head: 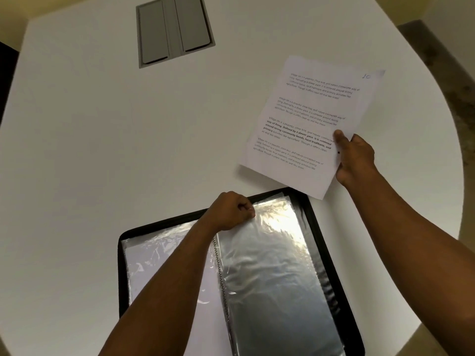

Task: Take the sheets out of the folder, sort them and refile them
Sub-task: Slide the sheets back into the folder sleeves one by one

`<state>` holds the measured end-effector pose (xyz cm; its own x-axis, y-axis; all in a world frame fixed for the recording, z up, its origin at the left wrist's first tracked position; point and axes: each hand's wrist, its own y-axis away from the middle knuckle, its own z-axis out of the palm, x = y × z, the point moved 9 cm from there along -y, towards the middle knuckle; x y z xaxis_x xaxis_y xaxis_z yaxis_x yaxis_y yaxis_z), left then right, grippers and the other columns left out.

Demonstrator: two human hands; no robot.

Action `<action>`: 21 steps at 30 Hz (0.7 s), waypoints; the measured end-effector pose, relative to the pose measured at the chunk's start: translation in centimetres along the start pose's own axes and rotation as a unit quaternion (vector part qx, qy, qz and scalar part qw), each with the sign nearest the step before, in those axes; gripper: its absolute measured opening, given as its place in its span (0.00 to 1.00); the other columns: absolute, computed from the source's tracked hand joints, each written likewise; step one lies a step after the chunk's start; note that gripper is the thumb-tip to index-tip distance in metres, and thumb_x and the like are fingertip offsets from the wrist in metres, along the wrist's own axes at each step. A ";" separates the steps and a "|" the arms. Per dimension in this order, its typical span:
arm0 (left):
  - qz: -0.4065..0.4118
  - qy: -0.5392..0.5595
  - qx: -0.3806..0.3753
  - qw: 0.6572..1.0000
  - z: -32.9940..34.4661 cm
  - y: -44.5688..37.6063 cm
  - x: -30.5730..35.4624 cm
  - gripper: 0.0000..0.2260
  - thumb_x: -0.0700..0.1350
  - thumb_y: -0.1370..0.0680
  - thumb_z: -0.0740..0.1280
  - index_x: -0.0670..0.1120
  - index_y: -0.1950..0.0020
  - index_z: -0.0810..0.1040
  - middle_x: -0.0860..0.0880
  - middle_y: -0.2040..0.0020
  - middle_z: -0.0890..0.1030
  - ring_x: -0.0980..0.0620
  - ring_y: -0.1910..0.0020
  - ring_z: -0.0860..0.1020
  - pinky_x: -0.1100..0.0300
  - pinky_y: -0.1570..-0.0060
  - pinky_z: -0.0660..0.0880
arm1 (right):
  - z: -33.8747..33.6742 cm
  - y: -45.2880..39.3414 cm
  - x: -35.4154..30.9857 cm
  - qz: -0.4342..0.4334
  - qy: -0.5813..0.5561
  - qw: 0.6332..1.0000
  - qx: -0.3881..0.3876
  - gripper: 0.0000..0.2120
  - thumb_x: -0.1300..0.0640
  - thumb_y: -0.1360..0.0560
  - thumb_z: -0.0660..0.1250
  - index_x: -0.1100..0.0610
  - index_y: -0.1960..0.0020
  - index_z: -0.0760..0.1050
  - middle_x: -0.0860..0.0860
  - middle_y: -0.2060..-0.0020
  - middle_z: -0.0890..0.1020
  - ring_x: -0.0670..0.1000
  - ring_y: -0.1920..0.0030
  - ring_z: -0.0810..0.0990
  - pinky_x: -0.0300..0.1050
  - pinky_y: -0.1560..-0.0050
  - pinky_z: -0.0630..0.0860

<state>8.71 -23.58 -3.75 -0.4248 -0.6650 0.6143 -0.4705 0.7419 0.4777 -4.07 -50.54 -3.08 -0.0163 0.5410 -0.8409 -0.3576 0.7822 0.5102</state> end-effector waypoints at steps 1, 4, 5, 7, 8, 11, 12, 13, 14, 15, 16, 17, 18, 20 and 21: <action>-0.004 0.022 0.001 1.000 -0.1 0.0 -0.1 0.04 0.42 0.25 0.71 0.47 0.53 0.85 0.53 0.59 0.84 0.62 0.63 0.78 0.67 0.58 0.74 | 0.5 0.1 0.1 0.011 -0.016 1.000 -0.004 0.03 0.57 0.24 0.71 0.54 0.55 0.77 0.52 0.50 0.84 0.51 0.51 0.83 0.55 0.45 0.80; 0.005 0.074 -0.006 0.997 0.1 0.3 -0.2 0.08 0.38 0.23 0.68 0.47 0.48 0.84 0.53 0.56 0.84 0.65 0.63 0.79 0.72 0.61 0.72 | 2.0 0.4 0.6 0.031 -0.048 0.998 -0.021 0.02 0.58 0.23 0.69 0.55 0.50 0.77 0.53 0.49 0.84 0.52 0.50 0.84 0.50 0.52 0.82; 0.009 0.085 -0.006 0.996 0.1 0.4 -0.1 0.08 0.38 0.23 0.68 0.47 0.47 0.84 0.53 0.54 0.84 0.65 0.62 0.78 0.72 0.61 0.72 | 2.5 0.5 0.7 0.036 -0.048 0.998 -0.025 0.03 0.58 0.22 0.69 0.55 0.50 0.77 0.52 0.51 0.84 0.51 0.52 0.84 0.49 0.54 0.83; 0.011 0.101 -0.002 0.995 0.1 0.5 0.1 0.08 0.40 0.23 0.68 0.48 0.47 0.84 0.53 0.53 0.84 0.63 0.59 0.79 0.67 0.56 0.75 | 3.5 0.6 0.8 0.042 -0.053 0.997 -0.035 0.04 0.58 0.22 0.68 0.56 0.48 0.76 0.52 0.51 0.83 0.51 0.52 0.83 0.49 0.53 0.83; 0.012 0.104 -0.007 0.995 0.2 0.5 0.2 0.08 0.40 0.23 0.68 0.49 0.46 0.83 0.54 0.54 0.84 0.63 0.59 0.79 0.65 0.52 0.76 | 4.1 0.6 0.9 0.046 -0.060 0.996 -0.041 0.05 0.58 0.22 0.68 0.56 0.47 0.76 0.53 0.49 0.83 0.51 0.51 0.84 0.49 0.52 0.83; 0.013 0.067 -0.051 0.996 1.3 0.6 0.8 0.09 0.42 0.22 0.67 0.50 0.44 0.81 0.57 0.56 0.83 0.61 0.55 0.80 0.62 0.47 0.76 | 5.7 0.7 1.2 0.049 -0.075 0.995 -0.053 0.04 0.60 0.22 0.68 0.57 0.48 0.76 0.56 0.46 0.82 0.52 0.49 0.83 0.50 0.50 0.82; 0.014 0.027 -0.059 0.998 1.6 0.6 0.9 0.09 0.43 0.22 0.66 0.50 0.43 0.80 0.56 0.53 0.83 0.59 0.53 0.80 0.61 0.46 0.76 | 6.3 0.8 1.4 0.048 -0.077 0.994 -0.059 0.03 0.61 0.22 0.68 0.56 0.49 0.76 0.56 0.45 0.82 0.53 0.48 0.83 0.50 0.50 0.82; 0.014 -0.013 -0.057 0.998 1.8 0.5 1.0 0.10 0.43 0.22 0.65 0.49 0.42 0.80 0.53 0.51 0.83 0.56 0.51 0.80 0.61 0.46 0.75 | 6.9 0.9 1.6 0.048 -0.082 0.993 -0.068 0.04 0.62 0.22 0.68 0.56 0.49 0.76 0.55 0.46 0.82 0.53 0.49 0.83 0.49 0.50 0.82; 0.009 -0.041 -0.044 0.998 1.8 0.5 0.9 0.10 0.43 0.21 0.64 0.48 0.42 0.80 0.51 0.48 0.83 0.54 0.50 0.80 0.60 0.46 0.75 | 7.5 1.0 1.8 0.047 -0.086 0.992 -0.078 0.05 0.63 0.23 0.68 0.55 0.49 0.77 0.55 0.48 0.83 0.52 0.50 0.83 0.48 0.51 0.82; -0.004 -0.049 -0.025 0.998 1.5 0.5 0.6 0.10 0.43 0.21 0.63 0.47 0.42 0.80 0.50 0.48 0.83 0.53 0.50 0.80 0.60 0.47 0.75 | 8.1 1.1 2.0 0.047 -0.089 0.991 -0.087 0.05 0.63 0.23 0.68 0.55 0.49 0.77 0.54 0.49 0.83 0.51 0.52 0.83 0.47 0.52 0.82; -0.023 -0.047 -0.005 0.999 1.2 0.6 0.1 0.10 0.43 0.22 0.62 0.47 0.44 0.80 0.50 0.48 0.83 0.53 0.51 0.80 0.59 0.47 0.76 | 8.6 1.2 2.3 0.048 -0.091 0.990 -0.093 0.06 0.64 0.23 0.68 0.55 0.49 0.78 0.53 0.50 0.83 0.51 0.53 0.82 0.47 0.53 0.82; -0.041 -0.047 0.012 0.998 0.8 0.7 -0.5 0.10 0.44 0.22 0.62 0.48 0.46 0.81 0.51 0.49 0.84 0.52 0.51 0.80 0.57 0.48 0.76 | 9.0 1.3 2.5 0.051 -0.095 0.989 -0.097 0.06 0.64 0.23 0.68 0.55 0.49 0.78 0.53 0.51 0.83 0.51 0.53 0.82 0.47 0.53 0.82; -0.057 -0.055 0.021 0.997 0.6 0.8 -1.1 0.08 0.44 0.23 0.62 0.49 0.48 0.81 0.52 0.51 0.84 0.52 0.52 0.79 0.55 0.49 0.77 | 9.3 1.4 2.8 0.054 -0.099 0.989 -0.099 0.06 0.65 0.23 0.68 0.55 0.49 0.78 0.53 0.51 0.83 0.51 0.53 0.83 0.48 0.52 0.82; -0.074 -0.072 0.027 0.994 0.2 1.1 -2.2 0.05 0.46 0.25 0.64 0.51 0.54 0.80 0.53 0.55 0.83 0.52 0.55 0.79 0.55 0.52 0.77 | 9.8 1.3 3.3 0.059 -0.105 0.988 -0.100 0.07 0.65 0.23 0.67 0.56 0.48 0.78 0.54 0.51 0.83 0.52 0.53 0.83 0.50 0.49 0.81; -0.076 -0.068 0.033 0.994 -0.1 1.2 -2.5 0.04 0.45 0.26 0.66 0.51 0.57 0.80 0.53 0.57 0.83 0.52 0.56 0.79 0.55 0.54 0.77 | 10.1 1.4 3.5 0.061 -0.104 0.988 -0.101 0.07 0.65 0.23 0.67 0.57 0.47 0.78 0.54 0.52 0.83 0.52 0.53 0.82 0.51 0.49 0.81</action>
<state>9.25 -20.96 -4.68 -0.4433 -0.7776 0.4459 -0.5844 0.6279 0.5140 4.77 -44.47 -3.54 0.1130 0.6957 -0.7094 -0.5440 0.6407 0.5418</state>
